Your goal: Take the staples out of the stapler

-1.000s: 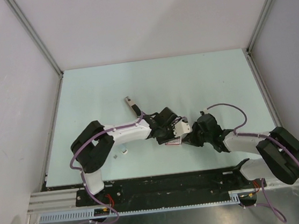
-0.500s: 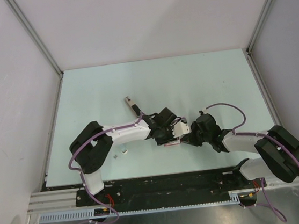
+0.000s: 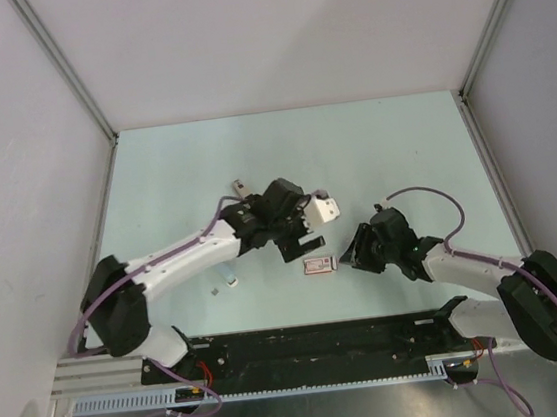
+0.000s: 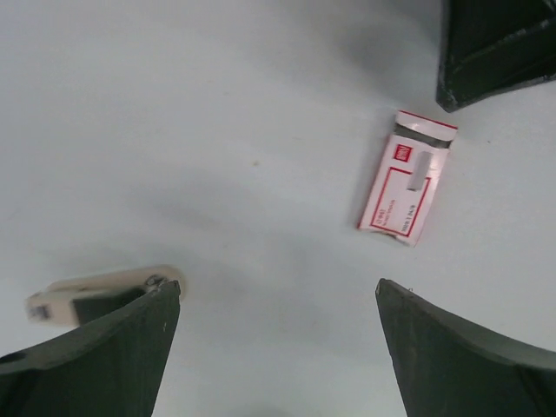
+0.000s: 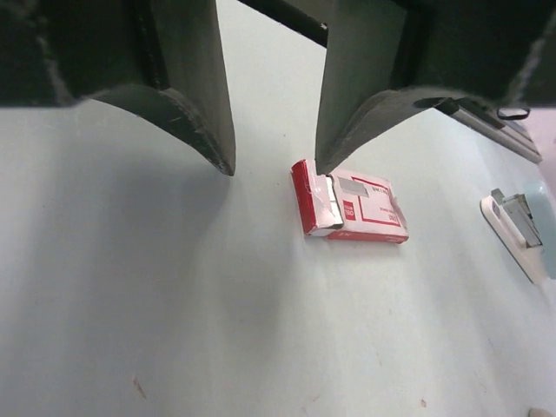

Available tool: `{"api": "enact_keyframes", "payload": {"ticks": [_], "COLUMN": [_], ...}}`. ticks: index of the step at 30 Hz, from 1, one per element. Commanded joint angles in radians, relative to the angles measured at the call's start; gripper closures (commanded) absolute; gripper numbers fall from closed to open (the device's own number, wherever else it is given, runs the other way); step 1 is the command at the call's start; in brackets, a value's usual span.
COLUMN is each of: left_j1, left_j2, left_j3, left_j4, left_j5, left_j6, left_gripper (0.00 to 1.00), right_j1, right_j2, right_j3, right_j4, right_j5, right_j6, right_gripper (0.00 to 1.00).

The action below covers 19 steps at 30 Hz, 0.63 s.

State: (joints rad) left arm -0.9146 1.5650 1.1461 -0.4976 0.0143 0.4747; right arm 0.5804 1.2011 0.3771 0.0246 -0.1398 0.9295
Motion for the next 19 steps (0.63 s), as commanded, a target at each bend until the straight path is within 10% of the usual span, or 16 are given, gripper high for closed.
{"api": "enact_keyframes", "payload": {"ticks": [1,11,19], "left_j1": [0.048,0.233,0.382], "left_j2": [-0.144,-0.363,-0.429], "left_j3": [0.063,0.094,0.043], "left_j4": [-0.049,-0.075,-0.076], "left_j5": [-0.011,0.022,0.015], "left_j6": [-0.07,-0.19,-0.254], "left_gripper": [0.01,0.01,0.0], "right_j1": [0.017,0.2,0.311], "right_j2": [-0.035,0.082,0.164], "right_j3": [0.113,0.563,0.771], "right_j4": [-0.145,-0.432,-0.48], "right_j5": [0.074,0.324,0.388], "right_j6": [-0.096,-0.287,-0.341], "right_gripper": [0.49,0.07,0.01]}}
